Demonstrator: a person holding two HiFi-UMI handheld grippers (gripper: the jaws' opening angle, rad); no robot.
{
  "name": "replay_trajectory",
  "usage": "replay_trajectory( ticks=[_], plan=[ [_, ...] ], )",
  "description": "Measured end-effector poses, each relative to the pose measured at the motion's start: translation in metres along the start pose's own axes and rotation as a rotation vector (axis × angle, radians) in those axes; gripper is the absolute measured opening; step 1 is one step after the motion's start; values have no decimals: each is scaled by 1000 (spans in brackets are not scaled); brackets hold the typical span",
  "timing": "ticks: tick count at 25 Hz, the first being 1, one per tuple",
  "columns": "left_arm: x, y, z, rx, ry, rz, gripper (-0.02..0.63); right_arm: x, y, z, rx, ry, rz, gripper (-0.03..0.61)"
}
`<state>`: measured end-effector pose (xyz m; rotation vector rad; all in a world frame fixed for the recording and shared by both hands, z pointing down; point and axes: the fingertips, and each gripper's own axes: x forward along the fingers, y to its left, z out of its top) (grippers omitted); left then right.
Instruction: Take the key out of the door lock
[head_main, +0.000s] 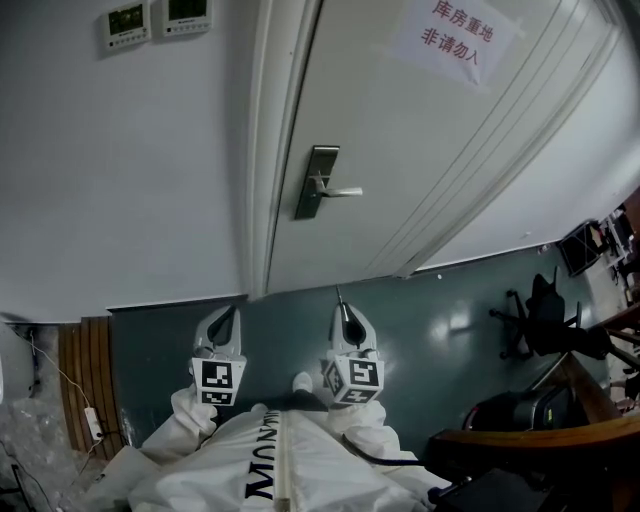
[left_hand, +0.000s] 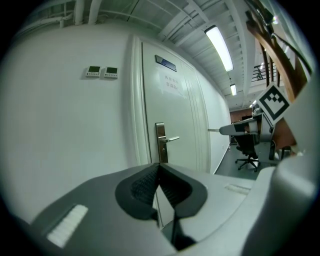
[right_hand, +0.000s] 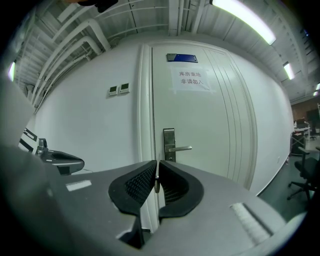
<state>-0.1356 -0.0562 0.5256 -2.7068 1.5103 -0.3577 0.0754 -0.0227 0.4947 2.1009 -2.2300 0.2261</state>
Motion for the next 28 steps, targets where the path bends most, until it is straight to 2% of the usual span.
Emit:
replay_trajectory(
  ticks=[10, 17, 28],
  plan=[
    [-16, -16, -3, 2, 25, 16, 0, -17, 6, -11, -9, 28, 43, 21],
    [-9, -38, 6, 13, 25, 18, 0, -25, -18, -15, 13, 31, 38, 21],
    [-5, -49, 11, 21, 23, 33, 0, -29, -30, -19, 19, 35, 53, 21]
  ],
)
